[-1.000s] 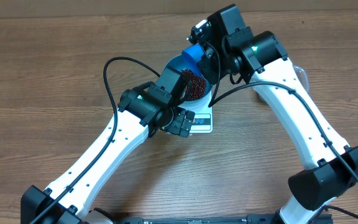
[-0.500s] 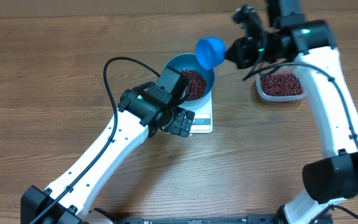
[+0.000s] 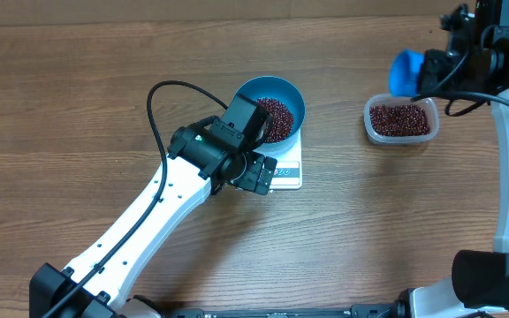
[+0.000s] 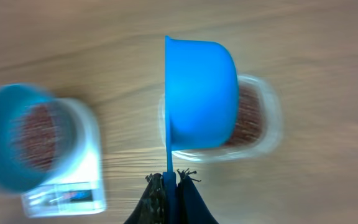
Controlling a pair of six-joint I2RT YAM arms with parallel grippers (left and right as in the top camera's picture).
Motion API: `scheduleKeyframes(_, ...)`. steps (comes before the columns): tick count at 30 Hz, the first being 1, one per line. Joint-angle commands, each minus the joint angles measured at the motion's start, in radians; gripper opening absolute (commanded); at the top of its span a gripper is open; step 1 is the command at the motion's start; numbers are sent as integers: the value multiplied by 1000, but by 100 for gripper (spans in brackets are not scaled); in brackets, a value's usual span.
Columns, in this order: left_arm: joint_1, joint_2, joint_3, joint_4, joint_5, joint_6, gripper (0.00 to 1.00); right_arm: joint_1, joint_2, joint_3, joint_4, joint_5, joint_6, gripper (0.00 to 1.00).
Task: Scoop item into bowl and weigh 150g on scale
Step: 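Move the empty scoop back right to the bean tub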
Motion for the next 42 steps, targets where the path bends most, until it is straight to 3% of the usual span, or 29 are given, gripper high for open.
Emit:
scheduleKeyframes(1, 4, -24, 6, 1, 8, -3, 100, 12, -14, -6, -15, 240, 59, 4)
scheduleKeyframes(12, 4, -24, 6, 1, 8, -3, 100, 137, 42, -150, -11, 482, 105, 4)
scheduleKeyframes(27, 4, -24, 6, 1, 8, -3, 100, 267, 208, -156, -2, 685, 134, 4)
scheduleKeyframes(42, 4, -24, 6, 1, 8, -3, 100, 276, 322, -158, -9, 655, 132, 4)
